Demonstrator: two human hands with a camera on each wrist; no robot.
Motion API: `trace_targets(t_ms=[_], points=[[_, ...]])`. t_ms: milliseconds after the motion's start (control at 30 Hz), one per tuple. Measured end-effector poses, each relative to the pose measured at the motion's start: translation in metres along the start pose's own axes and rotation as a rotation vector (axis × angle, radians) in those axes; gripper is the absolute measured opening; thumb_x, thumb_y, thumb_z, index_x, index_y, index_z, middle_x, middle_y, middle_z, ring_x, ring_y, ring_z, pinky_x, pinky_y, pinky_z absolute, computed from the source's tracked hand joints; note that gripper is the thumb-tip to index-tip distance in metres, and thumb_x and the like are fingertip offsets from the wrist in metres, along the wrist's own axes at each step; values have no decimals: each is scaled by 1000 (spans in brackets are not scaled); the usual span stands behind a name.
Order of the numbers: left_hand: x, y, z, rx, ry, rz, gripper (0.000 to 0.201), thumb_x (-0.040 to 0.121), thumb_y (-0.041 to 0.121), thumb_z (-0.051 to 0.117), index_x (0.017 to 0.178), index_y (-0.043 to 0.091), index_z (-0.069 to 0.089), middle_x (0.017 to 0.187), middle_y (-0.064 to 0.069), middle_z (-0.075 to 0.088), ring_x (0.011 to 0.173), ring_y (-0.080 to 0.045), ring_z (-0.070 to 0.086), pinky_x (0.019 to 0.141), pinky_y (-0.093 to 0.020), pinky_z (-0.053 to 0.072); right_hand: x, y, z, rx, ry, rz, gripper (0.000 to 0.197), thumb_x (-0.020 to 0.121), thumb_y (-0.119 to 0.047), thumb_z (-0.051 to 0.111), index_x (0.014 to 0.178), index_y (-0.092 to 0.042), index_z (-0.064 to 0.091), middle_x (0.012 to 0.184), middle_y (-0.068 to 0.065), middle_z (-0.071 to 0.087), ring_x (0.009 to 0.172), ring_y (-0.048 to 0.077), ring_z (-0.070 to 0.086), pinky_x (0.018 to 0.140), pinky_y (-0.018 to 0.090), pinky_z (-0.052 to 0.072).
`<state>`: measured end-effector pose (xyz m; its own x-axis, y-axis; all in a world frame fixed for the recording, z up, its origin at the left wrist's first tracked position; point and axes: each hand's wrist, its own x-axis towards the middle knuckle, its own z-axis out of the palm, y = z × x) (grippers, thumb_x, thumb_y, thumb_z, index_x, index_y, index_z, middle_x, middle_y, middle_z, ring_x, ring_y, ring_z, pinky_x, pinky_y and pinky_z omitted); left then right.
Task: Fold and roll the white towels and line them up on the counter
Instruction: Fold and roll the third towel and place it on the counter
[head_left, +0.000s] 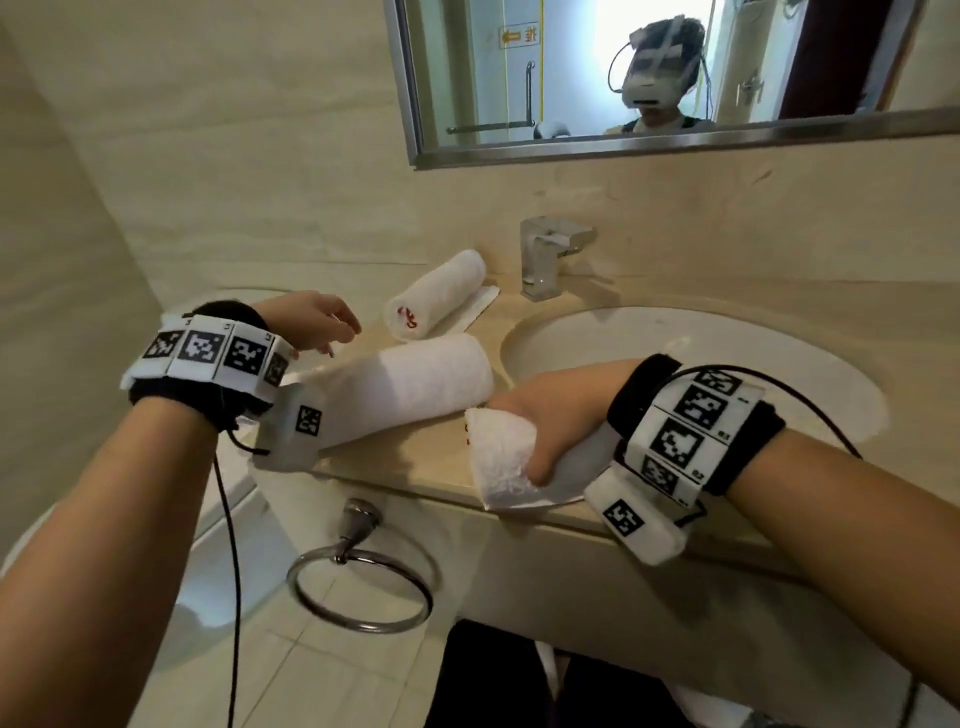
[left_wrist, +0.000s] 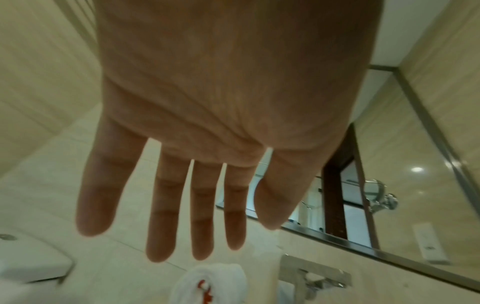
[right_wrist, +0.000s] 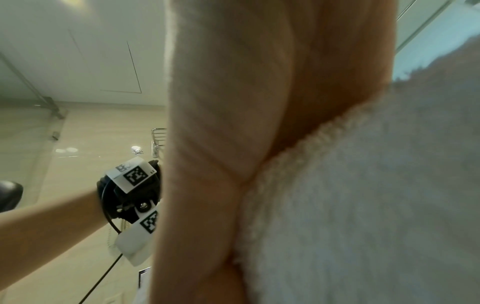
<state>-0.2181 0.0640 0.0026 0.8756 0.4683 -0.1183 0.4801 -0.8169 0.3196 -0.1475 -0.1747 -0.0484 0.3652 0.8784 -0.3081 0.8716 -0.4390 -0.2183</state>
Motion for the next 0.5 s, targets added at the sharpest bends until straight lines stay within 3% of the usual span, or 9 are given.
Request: trace_targets(t_ms=[133, 267, 367, 500], points=[[-6, -37, -7, -48, -55, -104, 33, 97, 16, 45, 127, 4, 51, 131, -13, 52, 100, -21, 50, 58, -23, 36, 30, -20, -2, -61, -8, -66, 66, 72, -24, 75, 130, -18, 43, 122, 2, 54, 111, 20, 50, 95, 35, 43], [-8, -62, 8, -53, -174, -170, 42, 96, 23, 46, 137, 15, 41, 138, -7, 44, 124, -23, 42, 86, -26, 35, 49, -33, -4, -53, -34, -109, 67, 72, -24, 75, 131, -21, 42, 124, -1, 53, 113, 18, 48, 98, 35, 40], [-6, -75, 19, -186, -182, -181, 42, 96, 29, 45, 136, 23, 38, 137, -4, 43, 124, -23, 41, 97, -37, 40, 59, -39, -4, -61, -43, -128, 67, 70, -26, 75, 128, -22, 43, 123, -1, 55, 113, 19, 49, 100, 40, 40], [-10, -78, 33, -484, -159, -162, 25, 96, 25, 43, 120, 19, 45, 114, -7, 52, 103, -24, 52, 74, -33, 51, 65, -38, -4, -45, -38, -127, 73, 68, -32, 75, 132, -24, 42, 126, -3, 54, 115, 18, 49, 102, 40, 40]])
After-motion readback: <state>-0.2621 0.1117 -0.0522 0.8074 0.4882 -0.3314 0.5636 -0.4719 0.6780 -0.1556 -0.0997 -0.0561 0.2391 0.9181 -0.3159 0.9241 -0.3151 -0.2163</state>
